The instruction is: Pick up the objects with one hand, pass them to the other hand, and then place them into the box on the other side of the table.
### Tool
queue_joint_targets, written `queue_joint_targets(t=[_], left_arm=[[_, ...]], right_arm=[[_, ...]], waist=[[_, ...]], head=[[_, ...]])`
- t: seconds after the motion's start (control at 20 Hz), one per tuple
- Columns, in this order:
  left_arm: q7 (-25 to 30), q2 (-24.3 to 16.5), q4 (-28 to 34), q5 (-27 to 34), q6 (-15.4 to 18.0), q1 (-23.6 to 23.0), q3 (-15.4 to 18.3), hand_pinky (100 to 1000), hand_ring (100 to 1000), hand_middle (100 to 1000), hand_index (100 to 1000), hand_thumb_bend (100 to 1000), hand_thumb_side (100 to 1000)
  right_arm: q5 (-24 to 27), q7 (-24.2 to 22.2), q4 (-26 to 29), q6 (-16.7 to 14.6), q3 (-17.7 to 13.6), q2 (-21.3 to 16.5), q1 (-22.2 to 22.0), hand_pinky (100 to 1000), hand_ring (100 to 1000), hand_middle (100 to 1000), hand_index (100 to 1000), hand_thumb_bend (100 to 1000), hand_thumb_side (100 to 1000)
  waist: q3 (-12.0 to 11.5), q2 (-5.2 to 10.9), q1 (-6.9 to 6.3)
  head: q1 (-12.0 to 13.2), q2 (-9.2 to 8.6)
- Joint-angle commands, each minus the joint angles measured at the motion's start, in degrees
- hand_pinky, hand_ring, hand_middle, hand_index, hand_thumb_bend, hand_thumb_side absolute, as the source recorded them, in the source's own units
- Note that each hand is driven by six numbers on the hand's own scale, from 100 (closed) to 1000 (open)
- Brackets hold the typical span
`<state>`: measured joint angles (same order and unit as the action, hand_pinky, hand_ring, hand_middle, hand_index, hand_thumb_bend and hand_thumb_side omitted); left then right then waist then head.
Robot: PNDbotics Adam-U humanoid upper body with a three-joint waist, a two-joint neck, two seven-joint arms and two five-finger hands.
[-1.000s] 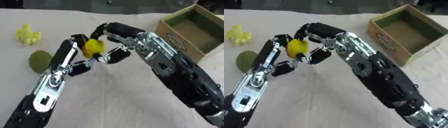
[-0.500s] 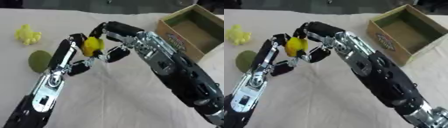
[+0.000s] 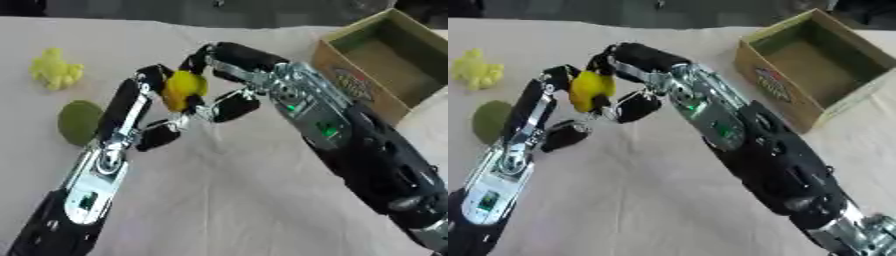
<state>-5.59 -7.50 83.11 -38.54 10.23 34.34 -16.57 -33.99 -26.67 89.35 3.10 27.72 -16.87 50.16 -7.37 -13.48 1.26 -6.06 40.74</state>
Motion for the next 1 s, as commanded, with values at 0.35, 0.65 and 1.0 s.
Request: queue_joint_targets(t=[0.35, 0.65, 1.0], left_arm=[[-3.4, -1.1, -0.2, -3.3, -4.9, -0.4, 2.4, 591, 577, 647, 757, 534, 351], [-4.4, -2.6, -0.1, -3.3, -5.9, -1.3, 3.5, 591, 577, 646, 756, 530, 345], [-4.6, -6.0, 1.6, -2.9, -6.9, -2.6, 4.7, 594, 582, 646, 753, 534, 330]], right_arm=[[4.1, 1.5, 4.4, 3.1, -3.3, -3.4, -0.8, 943, 759, 552, 682, 100, 199], [7.6, 3.4, 8.6, 5.8, -6.2, -5.9, -2.9, 955, 761, 549, 690, 100, 199], [13.6, 8.6, 13.2, 10.5, -12.4, -10.2, -6.3, 971, 765, 548, 703, 100, 202]], waist=[[0.3, 1.47, -0.32], [0.6, 1.47, -0.54], [0.7, 1.66, -1.14]], head=[[-0.3, -0.22], [-0.4, -0.38], [-2.0, 0.1]])
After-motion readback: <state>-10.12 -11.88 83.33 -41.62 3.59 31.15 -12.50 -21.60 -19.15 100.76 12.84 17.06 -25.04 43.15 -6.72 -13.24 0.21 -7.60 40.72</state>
